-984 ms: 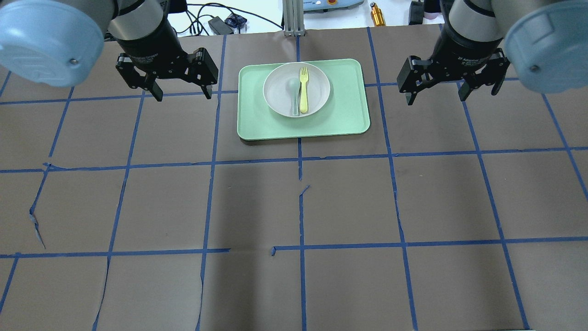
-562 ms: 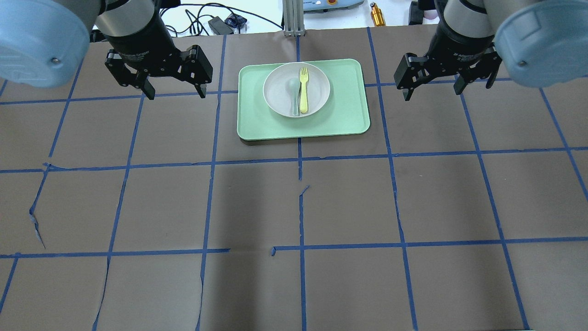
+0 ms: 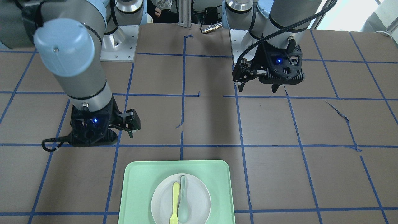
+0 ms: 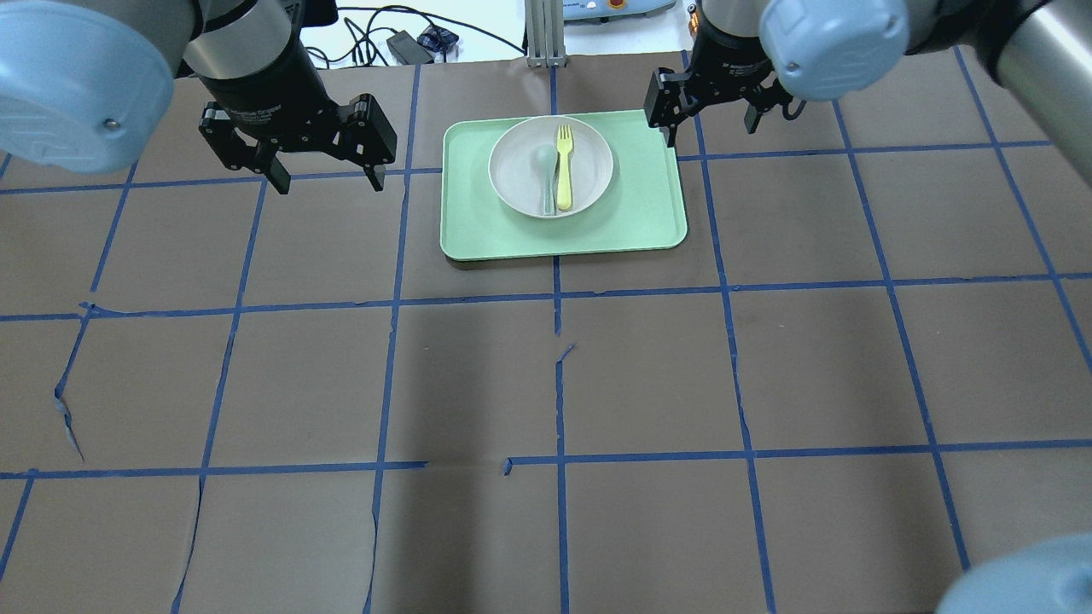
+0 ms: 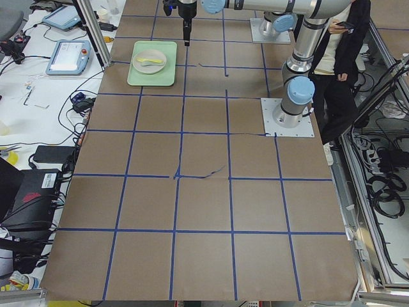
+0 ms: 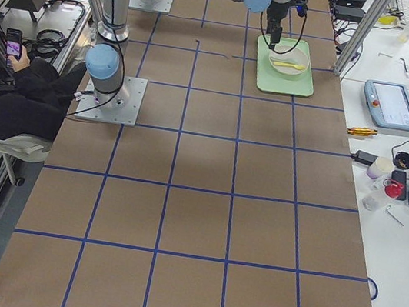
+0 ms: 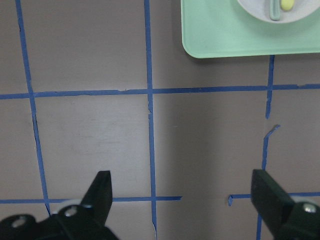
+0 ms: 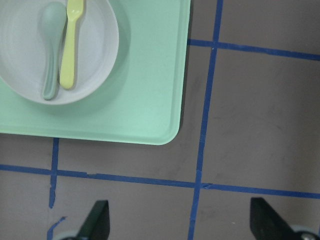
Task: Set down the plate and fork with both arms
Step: 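Move the right gripper over the yellow fork on the plate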
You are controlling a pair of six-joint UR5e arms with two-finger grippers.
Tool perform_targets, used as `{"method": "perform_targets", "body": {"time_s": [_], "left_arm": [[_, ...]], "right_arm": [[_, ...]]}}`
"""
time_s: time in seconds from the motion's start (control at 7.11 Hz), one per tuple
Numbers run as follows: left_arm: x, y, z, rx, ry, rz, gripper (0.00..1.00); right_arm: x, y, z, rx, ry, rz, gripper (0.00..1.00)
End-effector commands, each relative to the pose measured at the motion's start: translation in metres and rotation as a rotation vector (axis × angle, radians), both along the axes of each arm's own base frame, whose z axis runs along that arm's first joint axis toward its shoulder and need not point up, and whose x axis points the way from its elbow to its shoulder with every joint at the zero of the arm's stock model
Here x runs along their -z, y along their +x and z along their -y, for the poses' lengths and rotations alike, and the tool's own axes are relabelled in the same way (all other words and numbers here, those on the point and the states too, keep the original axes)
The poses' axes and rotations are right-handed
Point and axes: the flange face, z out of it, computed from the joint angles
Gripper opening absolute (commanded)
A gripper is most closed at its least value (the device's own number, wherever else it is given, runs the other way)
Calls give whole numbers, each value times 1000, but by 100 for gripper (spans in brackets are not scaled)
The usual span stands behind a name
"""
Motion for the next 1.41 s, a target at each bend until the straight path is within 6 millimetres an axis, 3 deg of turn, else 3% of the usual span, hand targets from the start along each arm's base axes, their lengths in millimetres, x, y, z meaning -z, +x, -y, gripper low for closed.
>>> {"method": "perform_targets", "body": {"time_s": [0.0, 0.42, 0.56, 0.7, 0.84, 1.27], "left_arm": [[0, 1, 0, 0, -1, 2, 100], [2, 0, -1, -5, 3, 0, 100], [3, 0, -2, -5, 11, -1, 100], [2, 0, -3, -3, 12, 4, 100], [2, 0, -3, -5, 13, -2, 100], [13, 0, -5, -5, 25, -1, 100]], "right_arm": [[79, 29, 53, 67, -18, 23, 95], [166, 88, 69, 54, 18, 5, 81], [164, 100, 84, 65, -11, 14, 77], [182, 106, 99, 82, -8, 15, 65], [173, 110, 111, 91, -37, 32, 62], [199, 117, 114, 110, -10, 37, 51]]}}
